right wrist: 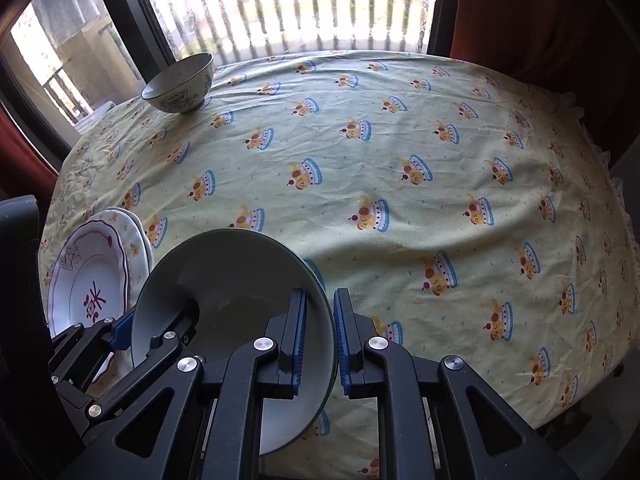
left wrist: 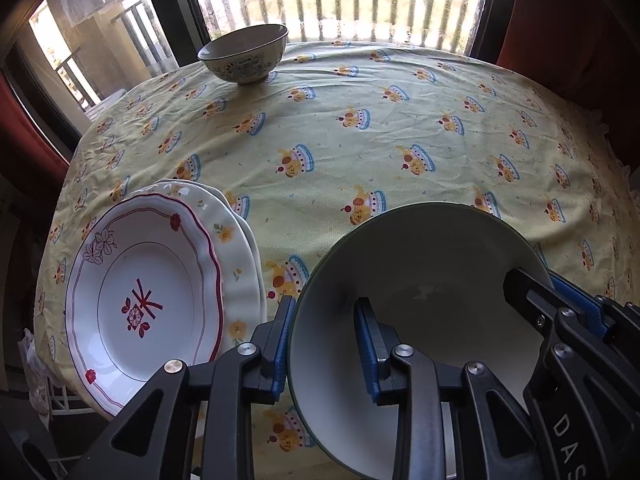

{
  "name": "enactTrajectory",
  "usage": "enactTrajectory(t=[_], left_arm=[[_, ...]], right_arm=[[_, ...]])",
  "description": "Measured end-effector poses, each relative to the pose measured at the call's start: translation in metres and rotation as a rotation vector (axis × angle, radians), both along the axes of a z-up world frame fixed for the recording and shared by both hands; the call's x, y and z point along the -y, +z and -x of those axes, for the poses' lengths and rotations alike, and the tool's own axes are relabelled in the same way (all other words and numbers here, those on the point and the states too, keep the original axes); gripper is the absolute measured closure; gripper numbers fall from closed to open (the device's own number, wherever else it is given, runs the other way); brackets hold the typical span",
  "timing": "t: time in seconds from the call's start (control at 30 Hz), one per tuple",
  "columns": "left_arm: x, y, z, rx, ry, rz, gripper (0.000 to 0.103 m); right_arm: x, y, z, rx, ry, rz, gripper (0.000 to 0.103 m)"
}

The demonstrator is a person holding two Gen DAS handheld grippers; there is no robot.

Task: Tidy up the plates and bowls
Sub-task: 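Lower the green-rimmed bowl beside the plate stack and open both grippers, then move both grippers to the rim of the small white bowl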

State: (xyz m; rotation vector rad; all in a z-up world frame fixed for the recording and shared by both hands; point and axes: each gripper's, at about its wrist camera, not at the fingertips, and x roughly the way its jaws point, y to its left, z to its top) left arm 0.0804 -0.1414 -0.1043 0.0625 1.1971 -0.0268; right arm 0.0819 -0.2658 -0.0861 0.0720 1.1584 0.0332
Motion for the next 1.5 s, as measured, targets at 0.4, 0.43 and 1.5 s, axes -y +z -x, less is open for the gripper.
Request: enactTrajectory(t=[0.4,0.43,1.5], left_arm=[[-0.026,0.035,-0.005,0.064,0.016,0.042,0.034],[-0.031,0.04,-0.007,0.075,0.023,0.038,0.032],[-0.136,0.093,-0.188,0.206,0.032,0.054,0.025]], right_arm=[[-0.021,0.026,-0.006,0.065,0.052,-0.024,0.048],[-0.025,0.03,-0.009,0.08,0.058,-0.024,0.045],[-0.141,0.095,-0.186,0.185,0.026,-0.029,0.034]])
